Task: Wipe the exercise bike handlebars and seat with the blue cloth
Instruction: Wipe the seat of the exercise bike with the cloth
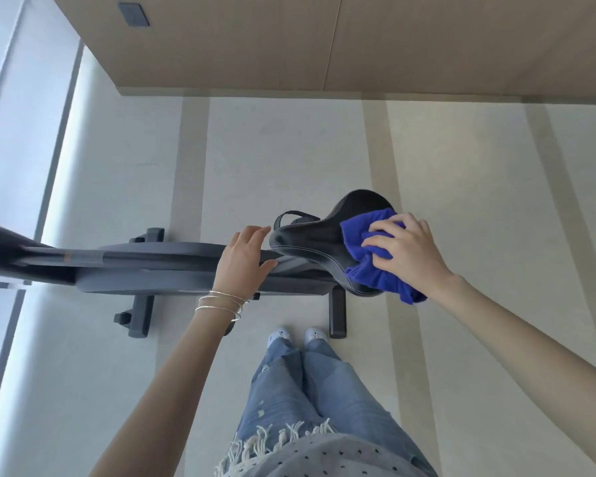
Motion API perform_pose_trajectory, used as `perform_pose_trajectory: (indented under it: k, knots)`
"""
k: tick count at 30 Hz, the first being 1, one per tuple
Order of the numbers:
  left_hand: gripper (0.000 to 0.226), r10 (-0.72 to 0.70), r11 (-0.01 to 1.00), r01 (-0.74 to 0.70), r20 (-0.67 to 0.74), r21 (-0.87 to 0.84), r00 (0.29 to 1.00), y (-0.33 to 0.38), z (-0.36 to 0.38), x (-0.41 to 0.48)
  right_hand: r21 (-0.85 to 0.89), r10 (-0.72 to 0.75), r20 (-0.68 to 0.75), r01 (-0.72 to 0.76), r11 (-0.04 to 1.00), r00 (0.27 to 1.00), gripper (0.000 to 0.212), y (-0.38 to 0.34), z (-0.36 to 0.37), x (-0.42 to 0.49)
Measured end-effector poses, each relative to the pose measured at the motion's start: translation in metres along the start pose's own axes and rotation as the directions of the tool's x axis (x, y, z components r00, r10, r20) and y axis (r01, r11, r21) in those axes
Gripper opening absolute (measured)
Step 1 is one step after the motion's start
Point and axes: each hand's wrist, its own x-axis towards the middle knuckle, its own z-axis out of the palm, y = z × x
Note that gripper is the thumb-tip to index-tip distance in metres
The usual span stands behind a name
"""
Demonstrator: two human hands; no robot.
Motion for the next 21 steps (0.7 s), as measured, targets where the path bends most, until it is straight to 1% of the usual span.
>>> perform_pose_trajectory:
  k: [3, 5, 6, 8, 10, 12, 15, 18, 21]
  knots:
    - [0.056, 0.038, 0.999, -0.038, 0.007, 0.008, 0.999, 0.010, 0.002, 0.006, -0.001, 0.179, 0.012, -0.179, 0.984, 0.984, 0.018, 0.016, -0.003, -0.019]
    - [0.055, 0.055, 0.998, -0.055, 0.010, 0.013, 0.998, 0.017, 0.005, 0.009, -0.016, 0.231, 0.000, -0.231, 0.973, 0.973, 0.018, 0.009, 0.001, -0.019]
    - [0.054, 0.066, 0.998, -0.066, 0.012, 0.020, 0.998, 0.020, 0.006, 0.010, -0.027, 0.224, -0.011, -0.225, 0.974, 0.974, 0.018, 0.000, 0.003, -0.014]
    - [0.054, 0.079, 0.996, -0.079, 0.018, 0.037, 0.997, 0.025, 0.008, 0.012, -0.065, 0.160, -0.019, -0.160, 0.985, 0.987, 0.016, -0.026, 0.007, 0.004]
    - [0.053, 0.070, 0.996, -0.071, 0.024, 0.049, 0.997, 0.029, 0.009, 0.015, -0.144, 0.105, 0.015, -0.102, 0.984, 0.994, 0.013, -0.054, 0.013, 0.022]
    - [0.054, 0.057, 0.997, -0.058, 0.025, 0.055, 0.998, 0.032, 0.009, 0.019, -0.252, 0.115, 0.062, -0.096, 0.963, 0.991, 0.011, -0.068, 0.013, 0.030]
    - [0.055, 0.063, 0.996, -0.066, 0.045, 0.065, 0.997, 0.036, 0.010, 0.027, -0.332, 0.120, 0.069, -0.091, 0.939, 0.990, 0.016, -0.051, 0.008, 0.020]
    - [0.054, 0.056, 0.996, -0.061, 0.064, 0.066, 0.996, 0.038, 0.012, 0.031, -0.283, 0.171, 0.065, -0.147, 0.948, 0.983, 0.023, -0.016, 0.004, 0.007]
    - [0.053, 0.049, 0.996, -0.055, 0.071, 0.074, 0.996, 0.039, 0.014, 0.028, -0.283, 0.175, 0.067, -0.150, 0.947, 0.982, 0.025, -0.013, 0.005, 0.008]
